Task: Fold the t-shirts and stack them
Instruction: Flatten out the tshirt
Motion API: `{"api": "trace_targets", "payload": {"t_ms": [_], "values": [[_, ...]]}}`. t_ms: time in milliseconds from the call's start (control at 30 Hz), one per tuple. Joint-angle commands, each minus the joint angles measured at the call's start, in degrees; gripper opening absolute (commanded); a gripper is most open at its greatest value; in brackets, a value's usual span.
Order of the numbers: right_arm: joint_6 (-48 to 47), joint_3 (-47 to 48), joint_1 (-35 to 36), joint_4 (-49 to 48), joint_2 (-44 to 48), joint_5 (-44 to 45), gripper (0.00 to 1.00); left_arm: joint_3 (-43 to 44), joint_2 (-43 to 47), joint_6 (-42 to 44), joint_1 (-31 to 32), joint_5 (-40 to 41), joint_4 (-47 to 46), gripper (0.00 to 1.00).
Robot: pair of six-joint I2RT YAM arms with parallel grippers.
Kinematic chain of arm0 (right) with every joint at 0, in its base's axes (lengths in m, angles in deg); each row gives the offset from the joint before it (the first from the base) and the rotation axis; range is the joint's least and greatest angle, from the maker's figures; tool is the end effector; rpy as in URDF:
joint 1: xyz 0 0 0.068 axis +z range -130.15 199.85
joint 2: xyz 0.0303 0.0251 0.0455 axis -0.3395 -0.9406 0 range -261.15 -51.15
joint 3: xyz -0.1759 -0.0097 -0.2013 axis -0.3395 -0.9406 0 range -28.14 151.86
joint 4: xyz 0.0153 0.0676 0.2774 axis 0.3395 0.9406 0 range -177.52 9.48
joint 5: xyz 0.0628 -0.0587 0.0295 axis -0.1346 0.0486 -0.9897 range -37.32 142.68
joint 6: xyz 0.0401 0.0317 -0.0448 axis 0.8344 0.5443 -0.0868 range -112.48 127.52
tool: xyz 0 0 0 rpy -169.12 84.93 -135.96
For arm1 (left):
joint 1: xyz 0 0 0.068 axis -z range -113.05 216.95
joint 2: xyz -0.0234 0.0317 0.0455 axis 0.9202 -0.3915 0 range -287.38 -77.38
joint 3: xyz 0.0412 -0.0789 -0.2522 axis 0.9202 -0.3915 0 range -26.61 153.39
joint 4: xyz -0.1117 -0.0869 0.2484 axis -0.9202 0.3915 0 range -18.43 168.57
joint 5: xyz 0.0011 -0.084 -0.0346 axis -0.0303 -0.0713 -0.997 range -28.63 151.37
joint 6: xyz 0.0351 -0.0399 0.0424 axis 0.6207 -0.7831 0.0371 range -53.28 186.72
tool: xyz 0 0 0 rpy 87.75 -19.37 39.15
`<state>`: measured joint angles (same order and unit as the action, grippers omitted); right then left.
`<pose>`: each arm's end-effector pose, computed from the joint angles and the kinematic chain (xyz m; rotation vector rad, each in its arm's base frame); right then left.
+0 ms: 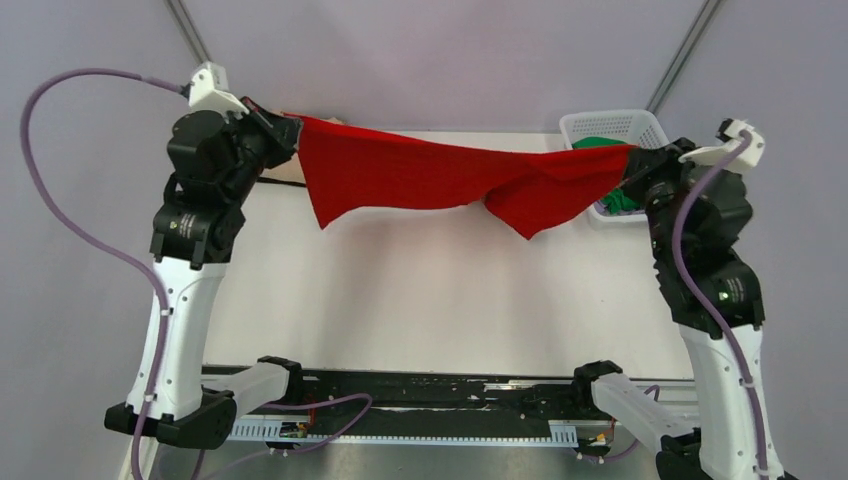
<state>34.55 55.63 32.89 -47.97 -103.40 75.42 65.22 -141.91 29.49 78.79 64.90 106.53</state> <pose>0.1845 0.0210 0.4933 0.4953 1.6297 0.1825 0.2448 -0.0478 0.5072 -0.4275 1.6856 -0.5826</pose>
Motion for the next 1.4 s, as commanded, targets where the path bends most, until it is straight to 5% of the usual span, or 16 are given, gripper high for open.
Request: {"api": "trace_targets", "payload": {"t_ms": [0, 367, 667, 833, 1033, 1233, 1367], "values": [[-9.2, 9.5, -0.4, -4.2, 2.9, 3.5, 0.0, 10.9, 2.0, 4.3, -0.2, -0.6, -1.8, 0.0], [-18.6, 27.7, -0.2, -4.1, 6.5, -5.0, 0.0, 29.6, 4.6, 7.2, -0.2, -6.9, 0.9, 0.0], [-21.9, 29.7, -0.2, -3.9, 5.8, -3.5, 0.0, 25.0, 8.7, 6.9, -0.2, -7.4, 0.2, 0.0], [-24.4, 22.8, -0.3, -5.5, 2.8, 0.1, 0.0, 16.3, 8.0, 7.0, -0.2, -3.3, -1.5, 0.0], [-21.1, 1.6, -0.2, -14.1, 0.3, 3.5, 0.0, -3.7, 2.1, 9.2, -0.3, 8.1, -6.7, 0.01], [-12.6, -17.4, -1.3, -26.4, -9.0, 1.8, 0.0, -16.8, -14.5, 9.7, -0.3, 22.0, -14.8, 0.0], [-9.1, -18.7, -2.1, -31.5, -21.7, -3.4, 0.0, -14.4, -28.9, 10.7, -0.7, 22.8, -17.2, 0.0]]}}
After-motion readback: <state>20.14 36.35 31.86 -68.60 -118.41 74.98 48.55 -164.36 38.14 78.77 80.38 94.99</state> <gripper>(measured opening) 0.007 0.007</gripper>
